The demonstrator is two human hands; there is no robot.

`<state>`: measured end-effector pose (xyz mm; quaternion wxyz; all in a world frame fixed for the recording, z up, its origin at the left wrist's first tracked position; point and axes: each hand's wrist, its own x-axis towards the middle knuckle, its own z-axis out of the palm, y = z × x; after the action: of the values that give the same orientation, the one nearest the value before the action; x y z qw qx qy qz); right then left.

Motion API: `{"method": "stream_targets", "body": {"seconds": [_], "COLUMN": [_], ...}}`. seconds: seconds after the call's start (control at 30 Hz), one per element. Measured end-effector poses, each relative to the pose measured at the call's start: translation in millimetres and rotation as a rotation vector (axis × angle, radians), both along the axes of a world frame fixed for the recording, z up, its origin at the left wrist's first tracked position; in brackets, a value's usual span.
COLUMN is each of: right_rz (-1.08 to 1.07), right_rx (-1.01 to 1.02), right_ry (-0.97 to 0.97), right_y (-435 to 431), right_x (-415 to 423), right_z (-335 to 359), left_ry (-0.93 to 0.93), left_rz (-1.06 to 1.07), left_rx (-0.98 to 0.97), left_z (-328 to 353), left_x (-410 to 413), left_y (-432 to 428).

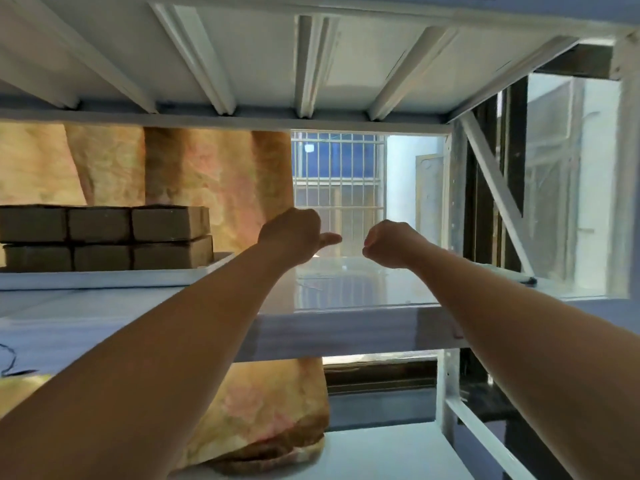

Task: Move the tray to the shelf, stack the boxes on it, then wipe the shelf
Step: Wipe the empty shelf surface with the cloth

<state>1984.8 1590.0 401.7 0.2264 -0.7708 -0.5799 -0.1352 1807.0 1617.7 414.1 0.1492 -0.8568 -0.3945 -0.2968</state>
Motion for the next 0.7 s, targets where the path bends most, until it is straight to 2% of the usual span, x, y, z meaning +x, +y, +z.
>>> {"method": "stream_targets", "body": {"seconds": [0.13,0.33,0.53,0.6,0.7], "right_rz": [-0.108,-0.258,-0.372,-0.414,-0.473], "right_rx": [-0.046,-0.124,-0.198,-0.194,-0.161], "right_ry": [-0.024,0.021,0.074,0.021,-0.162], "right_y": [-18,-46,-62,-65,-64], "right_x": [30,58,73,71,67], "right_z": [2,-3,-11,-14,-16], "left_ry": [0.077,0.158,0.143,0.116,0.112], "left_rz": [0.007,-0.154,-0.198,-0.244,-0.301], "left_rx": [-0.024,-0.158,-0.114,-0.122,-0.126], "left_z": [4,-2,-14,-16,-18], "left_x": [18,30,25,23,24], "left_y": [-9,-4,15,15,12]}}
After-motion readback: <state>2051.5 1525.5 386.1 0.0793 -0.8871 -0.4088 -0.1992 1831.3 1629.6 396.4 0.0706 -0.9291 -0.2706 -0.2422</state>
